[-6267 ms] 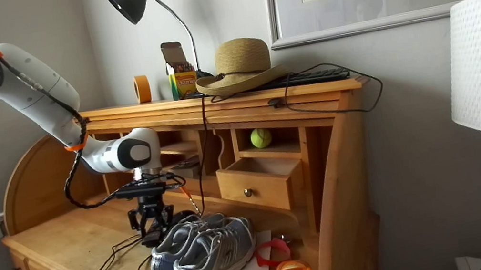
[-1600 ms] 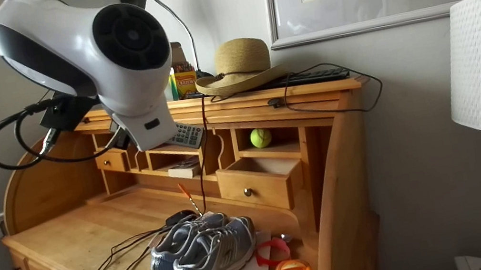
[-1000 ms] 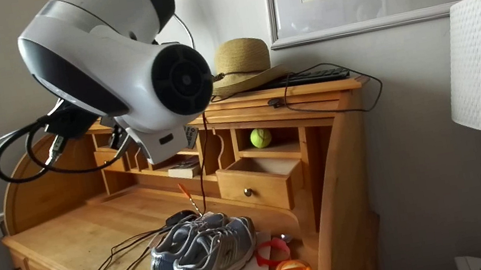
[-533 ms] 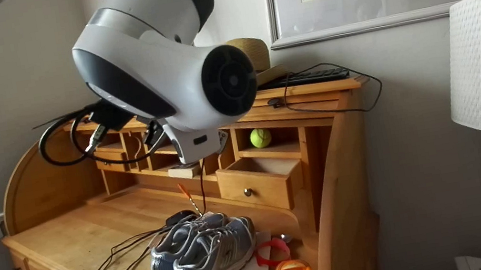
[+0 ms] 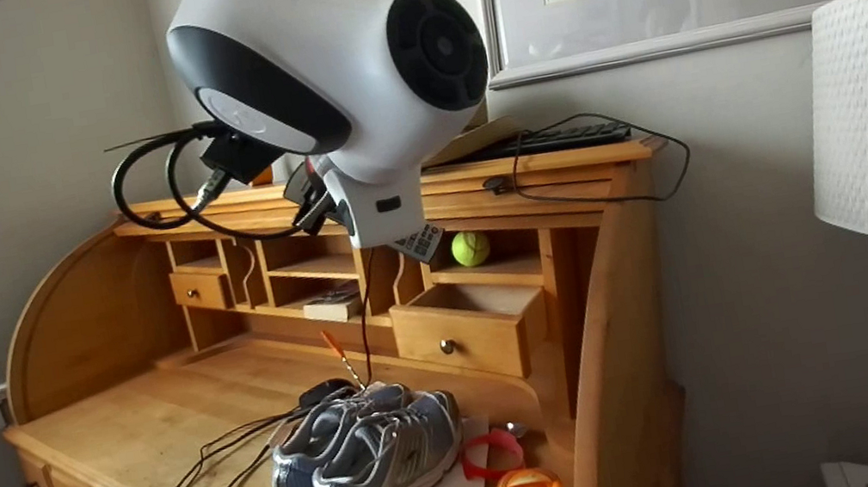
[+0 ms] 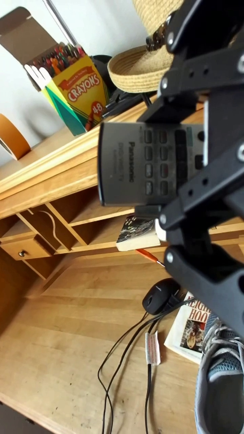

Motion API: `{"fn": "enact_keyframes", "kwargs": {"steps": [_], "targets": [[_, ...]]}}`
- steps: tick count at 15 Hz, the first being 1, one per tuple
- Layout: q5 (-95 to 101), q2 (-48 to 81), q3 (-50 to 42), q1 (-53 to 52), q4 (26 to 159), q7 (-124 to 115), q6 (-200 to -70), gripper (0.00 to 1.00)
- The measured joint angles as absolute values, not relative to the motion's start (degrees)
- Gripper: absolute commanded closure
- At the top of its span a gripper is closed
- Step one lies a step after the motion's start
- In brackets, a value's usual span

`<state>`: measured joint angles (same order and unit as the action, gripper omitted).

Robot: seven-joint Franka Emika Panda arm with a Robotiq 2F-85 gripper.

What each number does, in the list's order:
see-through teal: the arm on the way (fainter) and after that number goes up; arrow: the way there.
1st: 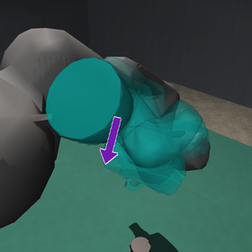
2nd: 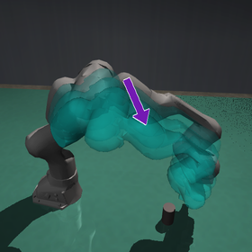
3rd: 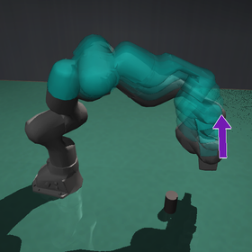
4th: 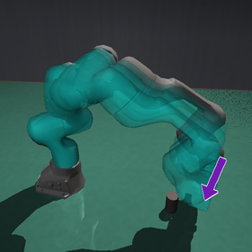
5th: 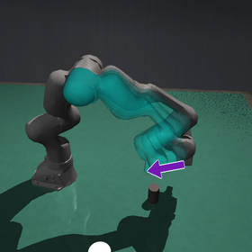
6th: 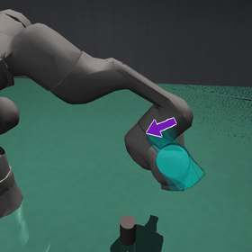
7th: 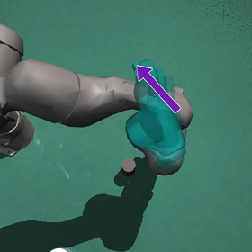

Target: Pick up the remote and put it in the drawer on the right

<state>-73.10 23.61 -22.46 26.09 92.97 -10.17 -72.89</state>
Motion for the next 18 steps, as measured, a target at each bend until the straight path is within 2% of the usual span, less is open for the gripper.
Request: {"fn": "enact_keyframes", "kwargs": {"steps": [7, 18], "targets": [[-67.5, 26.9, -20.5, 27.3, 87.2, -8.6, -64.3, 0.69], [-71.4, 39.0, -16.3, 29.6, 76.2, -9.5, -66.5, 0.69]]}}
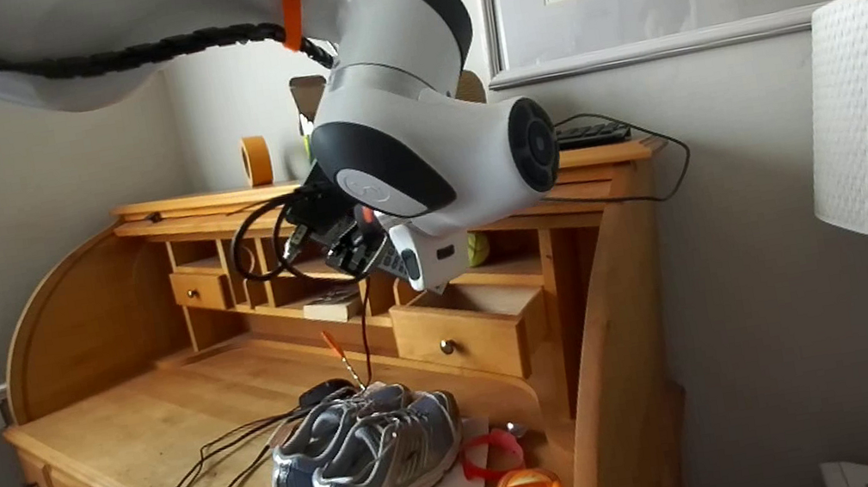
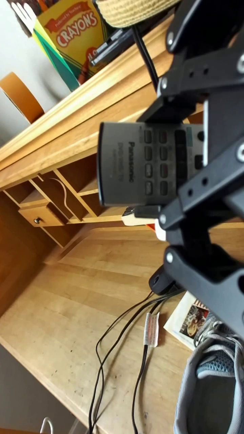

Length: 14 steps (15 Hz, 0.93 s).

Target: Pick up the remote and put it in the drawer on the right

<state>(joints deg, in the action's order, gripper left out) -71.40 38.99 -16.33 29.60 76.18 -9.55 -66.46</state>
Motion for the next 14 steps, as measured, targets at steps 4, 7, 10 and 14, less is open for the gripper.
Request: {"fn": "enact_keyframes", "kwargs": {"steps": [4, 7, 10, 14], "targets": [[-72.3, 42.7, -14.7, 31.0, 72.1, -9.2, -66.5, 0.69], [-73.5, 45.2, -13.6, 32.6, 69.5, -9.2, -66.4, 0.69], [-75.7, 47.3, -11.8, 34.6, 67.2, -9.2, -66.4, 0.44], [-76.1, 48.0, -11.3, 35.3, 66.3, -9.2, -66.4, 0.69]]}}
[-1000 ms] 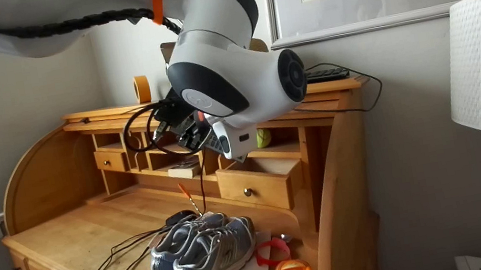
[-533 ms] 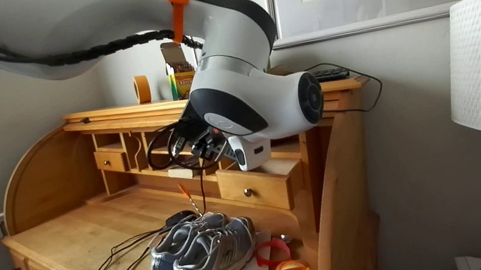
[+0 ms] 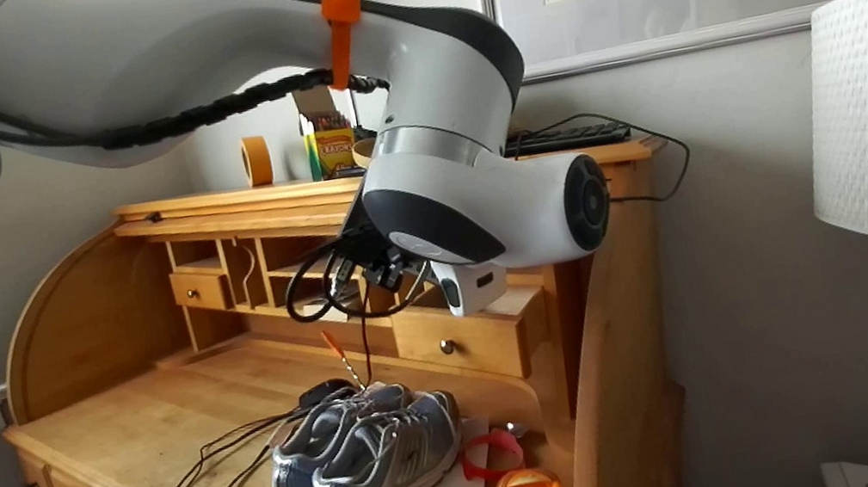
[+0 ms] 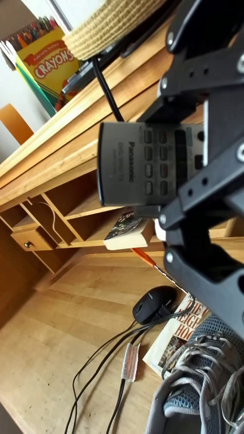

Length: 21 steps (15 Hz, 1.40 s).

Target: Pick up the remote and put it in the drawer on the right

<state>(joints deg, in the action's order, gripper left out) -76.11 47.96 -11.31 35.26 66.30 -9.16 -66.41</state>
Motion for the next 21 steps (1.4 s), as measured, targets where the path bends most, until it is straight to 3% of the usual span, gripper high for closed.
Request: {"fn": "enact_keyframes", "kwargs": {"steps": [5, 12, 21], "targets": [[-75.6, 48.2, -11.4, 34.9, 65.8, -15.6, -67.7, 0.69], [-70.5, 48.3, -12.4, 31.7, 62.4, -21.5, -80.0, 0.69], [-65.0, 55.4, -12.6, 30.5, 51.8, -27.1, -78.0, 0.69]]}}
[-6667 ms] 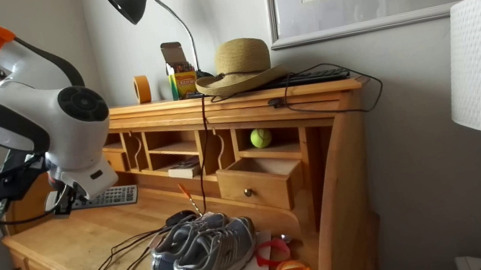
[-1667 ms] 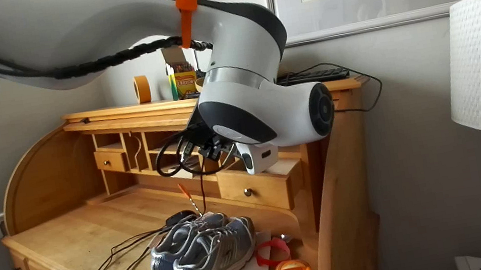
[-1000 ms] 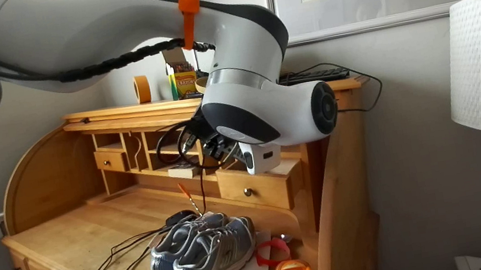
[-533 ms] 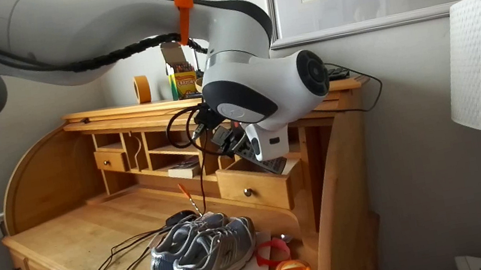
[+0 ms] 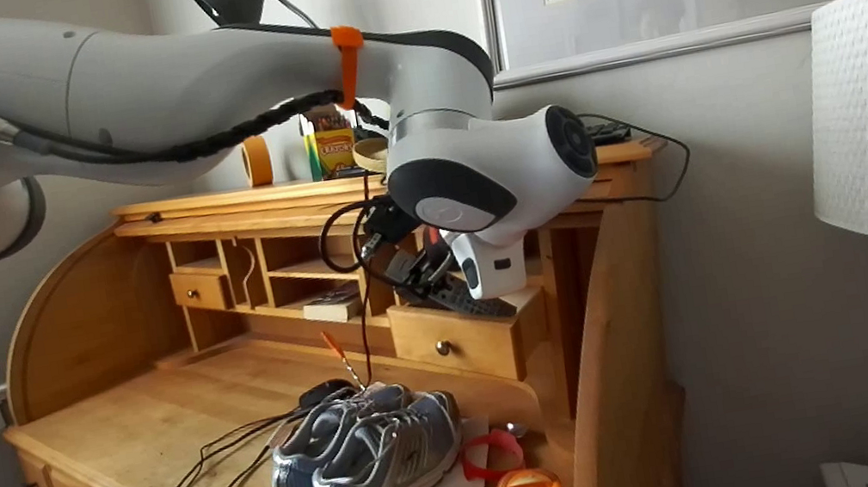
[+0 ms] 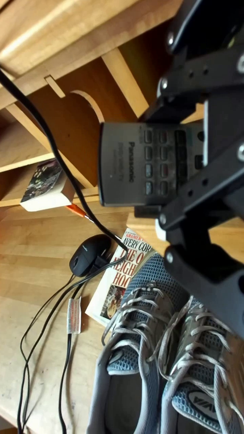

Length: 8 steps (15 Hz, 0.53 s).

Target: Pick up the remote and put it in the drawer on the right

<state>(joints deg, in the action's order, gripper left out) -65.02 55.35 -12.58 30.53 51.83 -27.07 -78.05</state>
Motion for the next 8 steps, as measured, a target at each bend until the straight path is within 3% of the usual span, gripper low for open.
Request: {"fn": "enact_keyframes", "kwargs": {"steps": [7, 8], "targets": [[-63.0, 57.9, -12.5, 30.3, 47.8, -28.3, -81.3, 0.69], [-62.3, 57.9, -12.0, 30.3, 47.8, -28.5, -81.9, 0.52]]}}
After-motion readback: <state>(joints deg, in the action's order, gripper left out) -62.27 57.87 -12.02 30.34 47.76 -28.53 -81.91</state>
